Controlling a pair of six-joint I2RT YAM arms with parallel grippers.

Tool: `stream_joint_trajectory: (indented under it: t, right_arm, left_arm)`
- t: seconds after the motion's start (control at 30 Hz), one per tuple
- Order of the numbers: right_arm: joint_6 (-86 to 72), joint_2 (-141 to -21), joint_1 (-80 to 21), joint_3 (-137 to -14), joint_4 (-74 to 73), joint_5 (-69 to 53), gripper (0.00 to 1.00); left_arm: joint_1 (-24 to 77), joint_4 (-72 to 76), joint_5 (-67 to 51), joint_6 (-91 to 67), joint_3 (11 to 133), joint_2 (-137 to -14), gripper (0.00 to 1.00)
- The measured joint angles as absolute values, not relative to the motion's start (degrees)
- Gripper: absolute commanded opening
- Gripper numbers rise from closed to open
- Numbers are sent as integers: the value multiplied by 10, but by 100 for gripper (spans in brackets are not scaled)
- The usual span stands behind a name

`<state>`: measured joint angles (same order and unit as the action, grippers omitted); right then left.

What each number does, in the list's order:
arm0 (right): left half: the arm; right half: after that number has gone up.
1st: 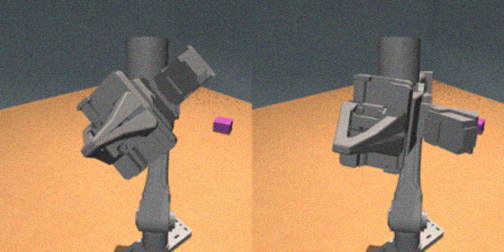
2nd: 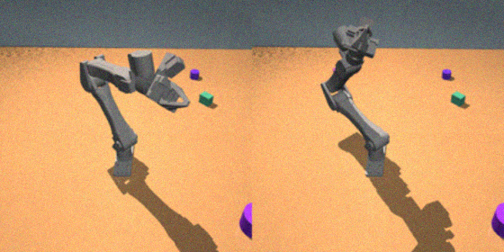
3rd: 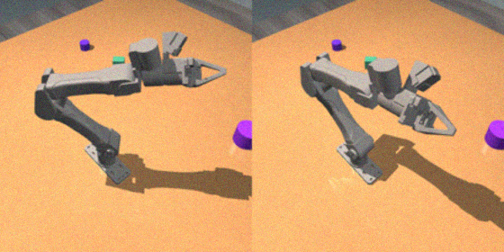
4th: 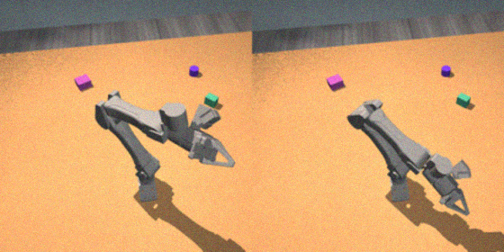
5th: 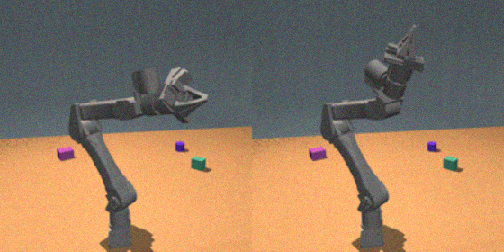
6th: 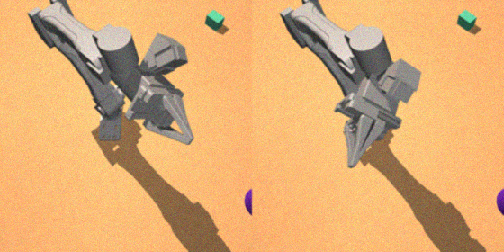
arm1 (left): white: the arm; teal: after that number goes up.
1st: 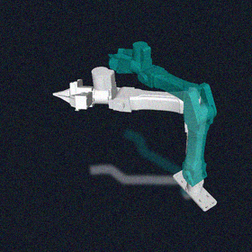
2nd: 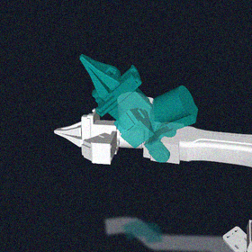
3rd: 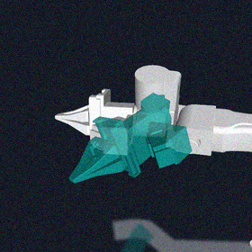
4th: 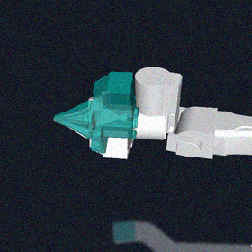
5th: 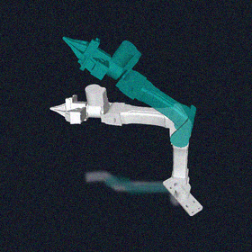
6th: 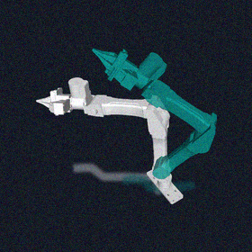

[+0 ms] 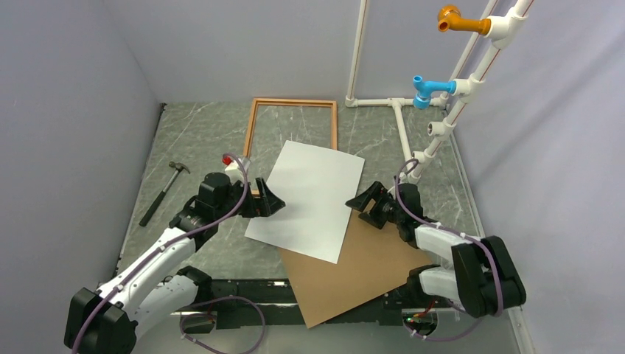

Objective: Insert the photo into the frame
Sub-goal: Pick up the photo from the photo frame.

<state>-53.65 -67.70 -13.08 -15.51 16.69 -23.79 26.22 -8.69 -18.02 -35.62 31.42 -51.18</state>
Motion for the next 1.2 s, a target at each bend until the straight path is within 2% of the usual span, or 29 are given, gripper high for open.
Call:
stream_joint_trajectory:
  t: [0.23,0.5,0.63,0.87,1.03,1.2]
  right_arm:
    - [-572,-787,-130,-147,323,-267,63]
    - [-607,-884,-131,-123,493,-291,57]
    - [-609,-914,-139,-122,531,-291,43]
    - [-632,-978,-143,-112,598,-294,2]
    - [-630,-948,-144,-100,571,-289,0]
    - [-605,-811,-145,-102,466,-272,0]
  left_arm:
    - [262,-77,-183,-356,311,-503,99]
    - [262,-71,-183,-356,305,-484,99]
    - [262,-71,-183,-356,304,-482,100]
    - [262,-71,-181,-355,304,-481,99]
    - [262,-72,-177,-353,304,-478,100]
    - [262,-79,-170,-351,304,-479,99]
